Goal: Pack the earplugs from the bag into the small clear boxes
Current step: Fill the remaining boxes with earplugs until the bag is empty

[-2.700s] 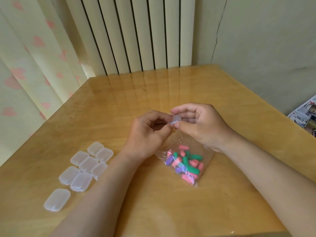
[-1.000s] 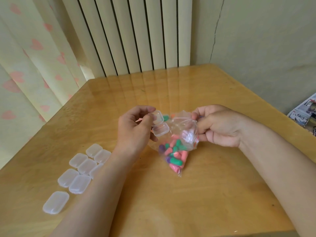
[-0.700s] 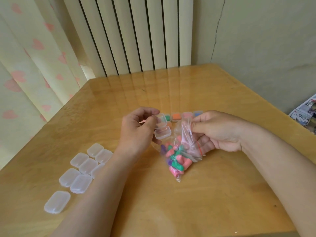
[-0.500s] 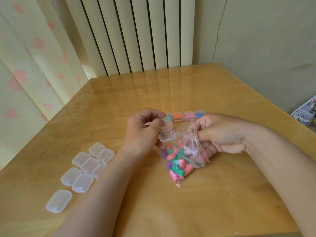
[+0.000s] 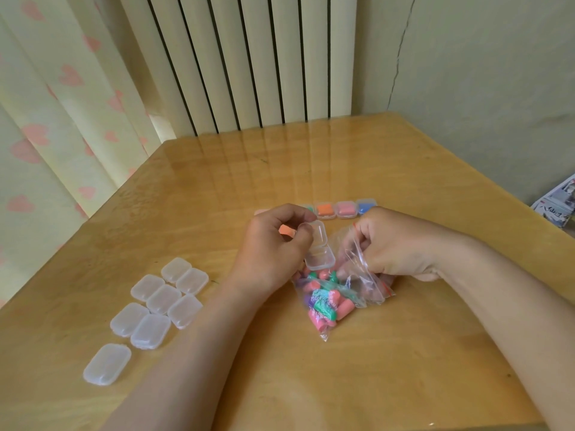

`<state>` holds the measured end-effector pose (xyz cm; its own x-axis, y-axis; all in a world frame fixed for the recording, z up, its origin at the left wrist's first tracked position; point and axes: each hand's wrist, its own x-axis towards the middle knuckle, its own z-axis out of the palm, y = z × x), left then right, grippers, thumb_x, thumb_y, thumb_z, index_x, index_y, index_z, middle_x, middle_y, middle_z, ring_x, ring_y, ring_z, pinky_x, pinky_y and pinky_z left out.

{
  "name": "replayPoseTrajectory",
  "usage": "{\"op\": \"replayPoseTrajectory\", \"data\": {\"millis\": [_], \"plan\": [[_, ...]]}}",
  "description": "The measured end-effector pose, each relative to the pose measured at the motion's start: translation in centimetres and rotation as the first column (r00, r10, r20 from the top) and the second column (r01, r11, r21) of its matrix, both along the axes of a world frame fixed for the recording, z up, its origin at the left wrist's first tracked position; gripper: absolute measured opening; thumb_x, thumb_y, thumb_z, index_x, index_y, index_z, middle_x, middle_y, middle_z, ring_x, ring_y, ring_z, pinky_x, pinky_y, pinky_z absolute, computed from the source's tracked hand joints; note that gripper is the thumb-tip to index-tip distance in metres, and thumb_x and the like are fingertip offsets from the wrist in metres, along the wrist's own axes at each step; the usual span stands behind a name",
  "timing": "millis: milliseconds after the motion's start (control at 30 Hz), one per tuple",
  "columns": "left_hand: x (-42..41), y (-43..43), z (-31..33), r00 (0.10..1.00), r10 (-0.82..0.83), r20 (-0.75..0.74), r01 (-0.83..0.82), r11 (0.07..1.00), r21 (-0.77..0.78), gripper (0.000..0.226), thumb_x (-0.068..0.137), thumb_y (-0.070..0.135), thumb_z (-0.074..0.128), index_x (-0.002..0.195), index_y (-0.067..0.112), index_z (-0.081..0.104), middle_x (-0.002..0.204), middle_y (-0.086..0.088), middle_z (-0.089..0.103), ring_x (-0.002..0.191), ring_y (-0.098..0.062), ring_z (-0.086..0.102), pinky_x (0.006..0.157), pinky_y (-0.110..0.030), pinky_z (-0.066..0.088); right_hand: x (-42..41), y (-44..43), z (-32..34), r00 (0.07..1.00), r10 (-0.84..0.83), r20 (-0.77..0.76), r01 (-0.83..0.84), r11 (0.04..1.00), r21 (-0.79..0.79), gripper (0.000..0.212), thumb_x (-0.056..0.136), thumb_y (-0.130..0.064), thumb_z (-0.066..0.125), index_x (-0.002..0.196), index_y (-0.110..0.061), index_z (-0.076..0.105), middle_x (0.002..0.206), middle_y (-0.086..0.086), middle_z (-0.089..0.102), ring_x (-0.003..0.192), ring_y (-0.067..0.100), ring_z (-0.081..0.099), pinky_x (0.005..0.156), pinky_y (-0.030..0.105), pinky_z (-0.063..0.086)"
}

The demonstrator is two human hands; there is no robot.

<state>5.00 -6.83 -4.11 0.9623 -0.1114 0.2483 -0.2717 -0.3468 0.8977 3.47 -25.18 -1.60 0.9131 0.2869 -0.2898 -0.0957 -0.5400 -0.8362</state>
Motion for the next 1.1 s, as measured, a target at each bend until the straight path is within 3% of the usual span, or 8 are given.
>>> {"op": "replayPoseTrajectory", "data": {"millis": [133,433,567,633,733,900,1000,1100], "plan": [[0.1,0.0,-0.3,0.999,0.0,0.038,-0.001,1.0,0.03,0.021,0.093,0.008,0.064,0.087,0.027,0.069,0.082,0.005,0.068,0.044,-0.007,0.053,0.046,-0.018,0.047,0.0,0.2,-0.3,1.0,0.011,0.016,-0.011,1.0,0.002,0.029,0.081,0.012,0.073,0.067,-0.014,0.074,0.062,0.01,0.068,0.051,0.02,0.064,0.045,0.025,0.05],[0.0,-0.1,-0.5,0.997,-0.017,0.07,0.014,0.999,0.046,0.013,0.093,0.008,0.064,0.095,0.018,0.072,0.089,0.006,0.069,0.046,-0.004,0.05,0.048,-0.012,0.041,0.4,0.0,-0.6,0.998,0.061,0.005,-0.061,0.996,-0.059,0.037,0.079,0.011,0.059,0.062,-0.02,0.071,0.065,0.008,0.064,0.06,0.022,0.058,0.056,0.031,0.044],[0.1,0.0,-0.6,0.997,-0.012,0.079,0.007,0.998,0.061,0.015,0.093,0.009,0.065,0.093,0.023,0.071,0.09,0.008,0.069,0.048,-0.006,0.051,0.05,-0.012,0.042,0.5,-0.4,-0.3,0.999,0.037,0.006,-0.037,0.999,-0.025,0.02,0.079,0.013,0.055,0.072,-0.001,0.068,0.071,0.019,0.064,0.066,0.029,0.063,0.063,0.036,0.05],[0.2,0.0,-0.6,0.997,-0.01,0.078,0.005,0.998,0.067,0.014,0.093,0.01,0.065,0.095,0.022,0.072,0.09,0.01,0.069,0.053,-0.013,0.057,0.051,-0.014,0.045,0.5,-0.6,-0.1,1.0,0.018,0.011,-0.018,1.0,0.002,0.016,0.079,0.016,0.056,0.075,0.004,0.066,0.072,0.022,0.064,0.062,0.028,0.066,0.06,0.034,0.053],[0.2,0.1,-0.7,0.996,-0.007,0.084,0.001,0.997,0.072,0.014,0.094,0.011,0.065,0.095,0.023,0.071,0.089,0.01,0.069,0.054,-0.018,0.059,0.05,-0.016,0.046,0.4,-0.9,0.3,1.0,0.013,0.019,-0.014,0.998,0.063,0.037,0.079,0.023,0.058,0.062,-0.008,0.067,0.062,0.019,0.065,0.049,0.024,0.065,0.048,0.027,0.051],[0.1,0.2,-0.6,0.999,-0.003,0.054,0.003,1.0,0.0,0.021,0.094,0.008,0.063,0.089,0.027,0.068,0.085,0.005,0.066,0.04,-0.008,0.055,0.042,-0.02,0.046,0.4,-1.7,0.9,1.0,-0.018,0.011,0.016,0.991,0.129,0.029,0.08,0.026,0.059,0.087,0.0,0.07,0.067,0.021,0.069,0.06,0.029,0.069,0.047,0.028,0.054],[0.3,0.2,-0.6,0.998,0.002,0.069,-0.004,1.0,0.027,0.022,0.094,0.011,0.064,0.088,0.032,0.068,0.089,0.004,0.068,0.046,-0.009,0.055,0.046,-0.017,0.045,0.3,-2.2,1.3,1.0,-0.004,-0.014,0.007,0.987,0.162,0.023,0.084,0.023,0.059,0.087,0.004,0.072,0.065,0.013,0.072,0.055,0.018,0.069,0.049,0.025,0.055],[0.4,0.3,-0.8,0.998,-0.001,0.064,-0.001,0.999,0.035,0.019,0.094,0.013,0.065,0.091,0.031,0.069,0.089,0.006,0.069,0.05,-0.011,0.056,0.048,-0.018,0.046,0.5,-2.6,1.6,0.998,-0.065,0.011,0.062,0.981,0.184,0.014,0.088,0.019,0.057,0.091,0.012,0.069,0.076,0.019,0.072,0.065,0.023,0.068,0.058,0.03,0.06]]}}
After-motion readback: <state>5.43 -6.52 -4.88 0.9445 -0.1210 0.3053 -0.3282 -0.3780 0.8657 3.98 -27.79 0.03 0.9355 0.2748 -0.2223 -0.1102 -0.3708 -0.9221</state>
